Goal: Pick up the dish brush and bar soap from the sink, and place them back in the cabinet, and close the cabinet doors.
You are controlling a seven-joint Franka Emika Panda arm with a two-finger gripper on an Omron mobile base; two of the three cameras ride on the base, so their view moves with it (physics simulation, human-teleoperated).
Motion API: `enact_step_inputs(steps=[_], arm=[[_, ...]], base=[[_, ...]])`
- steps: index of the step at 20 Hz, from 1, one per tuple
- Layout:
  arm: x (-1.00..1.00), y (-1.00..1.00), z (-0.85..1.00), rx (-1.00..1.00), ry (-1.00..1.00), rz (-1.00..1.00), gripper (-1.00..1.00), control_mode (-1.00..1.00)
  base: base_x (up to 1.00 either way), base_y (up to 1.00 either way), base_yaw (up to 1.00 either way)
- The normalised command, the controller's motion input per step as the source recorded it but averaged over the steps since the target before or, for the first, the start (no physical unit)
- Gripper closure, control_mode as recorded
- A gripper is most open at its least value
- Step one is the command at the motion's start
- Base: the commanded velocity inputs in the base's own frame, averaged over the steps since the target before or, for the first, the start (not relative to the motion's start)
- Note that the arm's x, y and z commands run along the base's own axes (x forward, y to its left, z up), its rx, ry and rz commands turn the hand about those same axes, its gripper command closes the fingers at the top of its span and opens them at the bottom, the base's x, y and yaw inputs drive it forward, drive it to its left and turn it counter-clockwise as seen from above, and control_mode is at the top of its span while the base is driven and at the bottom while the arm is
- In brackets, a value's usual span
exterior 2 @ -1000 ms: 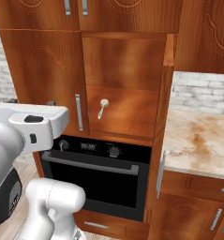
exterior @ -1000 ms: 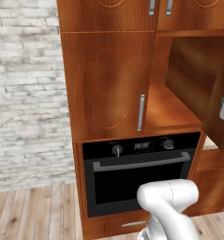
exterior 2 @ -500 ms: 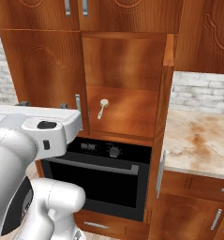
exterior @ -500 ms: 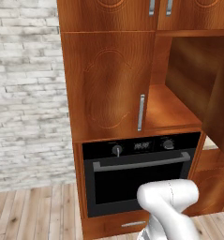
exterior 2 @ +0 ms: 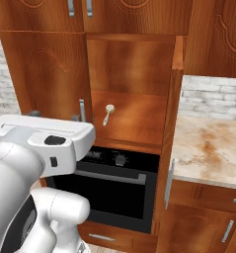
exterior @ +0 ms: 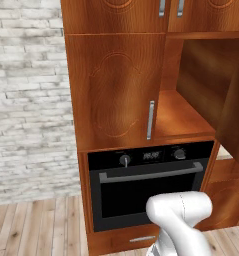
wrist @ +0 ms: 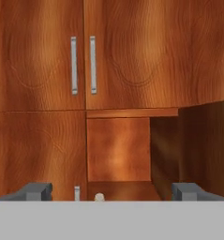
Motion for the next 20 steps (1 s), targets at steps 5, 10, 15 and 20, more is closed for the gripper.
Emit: enact_step_inputs(steps=[5, 10, 15, 20], arm=[[0.00, -0.20, -0.16, 0.00, 0.00, -0.10, -1.00, -1.00], [-0.04, -0.35, -0.14, 0.00, 0.00, -0.10, -1.00, -1.00], [0.00, -0.37, -0.14, 0.00, -0.01, -0.03, -1.00, -1.00], [0.00, -0.39, -0.16, 0.00, -0.01, 0.00, -1.00, -1.00]], base=[[0.00, 0.00, 0.00], [0.00, 0.00, 0.00], [0.00, 0.00, 0.00], [0.00, 0.00, 0.00]])
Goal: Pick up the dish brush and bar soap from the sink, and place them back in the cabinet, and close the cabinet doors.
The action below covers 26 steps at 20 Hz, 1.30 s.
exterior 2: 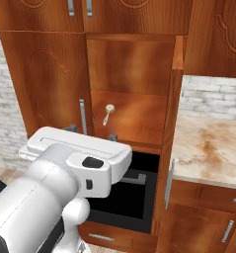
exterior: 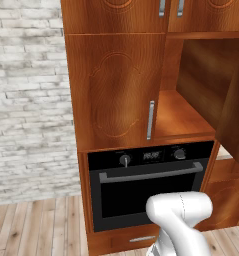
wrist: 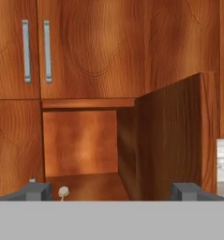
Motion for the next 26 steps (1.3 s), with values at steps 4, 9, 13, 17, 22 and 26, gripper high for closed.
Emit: enact_step_inputs(steps=[4, 9, 13, 17, 22, 26], arm=[[0.00, -0.33, -0.23, 0.00, -0.01, 0.00, -1.00, -1.00], [0.00, -0.32, -0.17, 0.00, 0.00, 0.00, -1.00, -1.00], [0.00, -0.30, -0.16, 0.00, 0.00, 0.00, -1.00, -1.00], [0.00, -0.28, -0.12, 0.00, 0.00, 0.00, -1.00, -1.00], [0.02, -0.19, -0.12, 0.00, 0.00, 0.00, -1.00, -1.00], [0.05, -0.13, -0.16, 0.00, 0.00, 0.04, -1.00, -1.00]], base=[[0.00, 0.00, 0.00], [0.00, 0.00, 0.00], [0.00, 0.00, 0.00], [0.00, 0.00, 0.00], [0.00, 0.00, 0.00], [0.00, 0.00, 0.00]])
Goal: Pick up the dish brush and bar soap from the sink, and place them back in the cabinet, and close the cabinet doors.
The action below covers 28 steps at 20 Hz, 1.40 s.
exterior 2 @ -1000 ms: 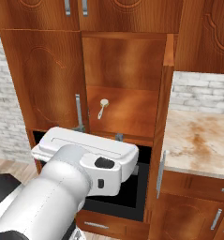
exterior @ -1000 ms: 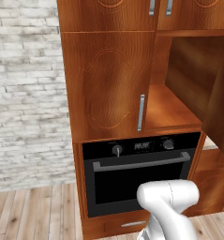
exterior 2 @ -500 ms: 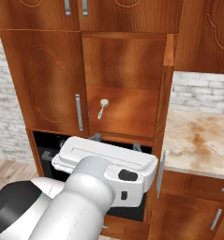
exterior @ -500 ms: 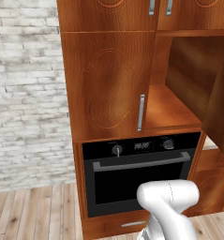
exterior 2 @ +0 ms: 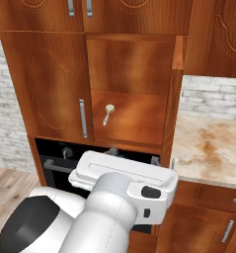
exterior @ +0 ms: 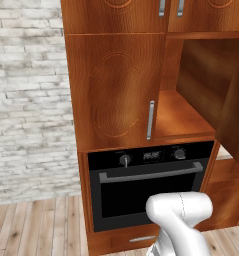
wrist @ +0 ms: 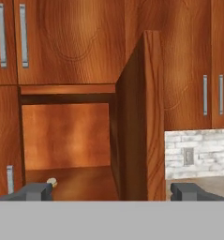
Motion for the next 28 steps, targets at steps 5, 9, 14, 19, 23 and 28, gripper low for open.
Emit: enact_step_inputs(steps=[5, 9, 14, 19, 23, 28], arm=[[0.10, -0.10, -0.17, 0.00, 0.00, 0.05, -1.00, -1.00], [0.08, -0.16, -0.09, 0.00, 0.00, 0.05, -1.00, -1.00], [0.07, -0.16, -0.01, 0.00, 0.00, 0.06, -1.00, -1.00], [0.03, -0.15, 0.00, 0.00, 0.00, 0.09, -1.00, -1.00], [0.00, -0.17, 0.00, 0.00, 0.00, 0.09, -1.00, -1.00], [0.01, -0.20, 0.00, 0.00, 0.00, 0.09, -1.00, -1.00]], base=[[0.00, 0.00, 0.00], [0.00, 0.00, 0.00], [0.00, 0.00, 0.00], [0.00, 0.00, 0.00], [0.00, 0.00, 0.00], [0.00, 0.00, 0.00]])
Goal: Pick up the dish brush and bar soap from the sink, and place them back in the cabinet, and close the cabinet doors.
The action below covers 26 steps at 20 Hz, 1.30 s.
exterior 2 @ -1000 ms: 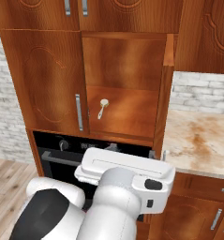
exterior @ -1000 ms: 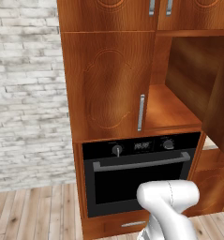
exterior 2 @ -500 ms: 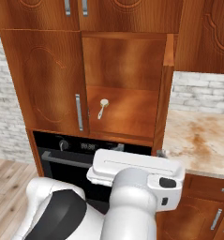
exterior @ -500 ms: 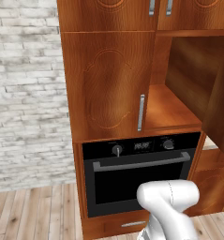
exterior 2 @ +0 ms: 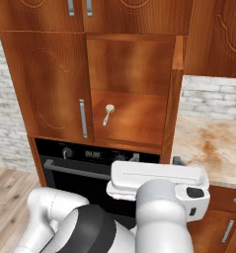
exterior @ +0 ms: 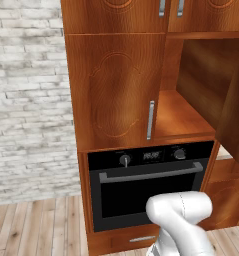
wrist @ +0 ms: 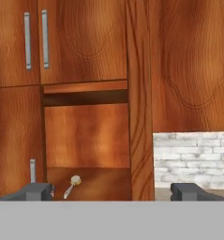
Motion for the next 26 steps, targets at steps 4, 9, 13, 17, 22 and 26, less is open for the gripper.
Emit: enact_step_inputs(steps=[4, 9, 13, 17, 22, 26], arm=[[0.09, -0.18, 0.00, 0.00, 0.00, 0.08, -1.00, -1.00], [0.23, -0.15, -0.02, 0.00, 0.00, 0.06, -1.00, -1.00], [0.20, -0.17, 0.00, 0.00, 0.01, 0.06, -1.00, -1.00], [0.19, -0.21, 0.00, 0.00, 0.01, 0.07, -1.00, -1.00], [0.16, -0.18, -0.01, 0.00, 0.01, 0.08, -1.00, -1.00], [0.15, -0.17, -0.07, 0.00, 0.00, 0.08, -1.00, -1.00]], base=[[0.00, 0.00, 0.00], [0.00, 0.00, 0.00], [0.00, 0.00, 0.00], [0.00, 0.00, 0.00], [0.00, 0.00, 0.00], [0.00, 0.00, 0.00]])
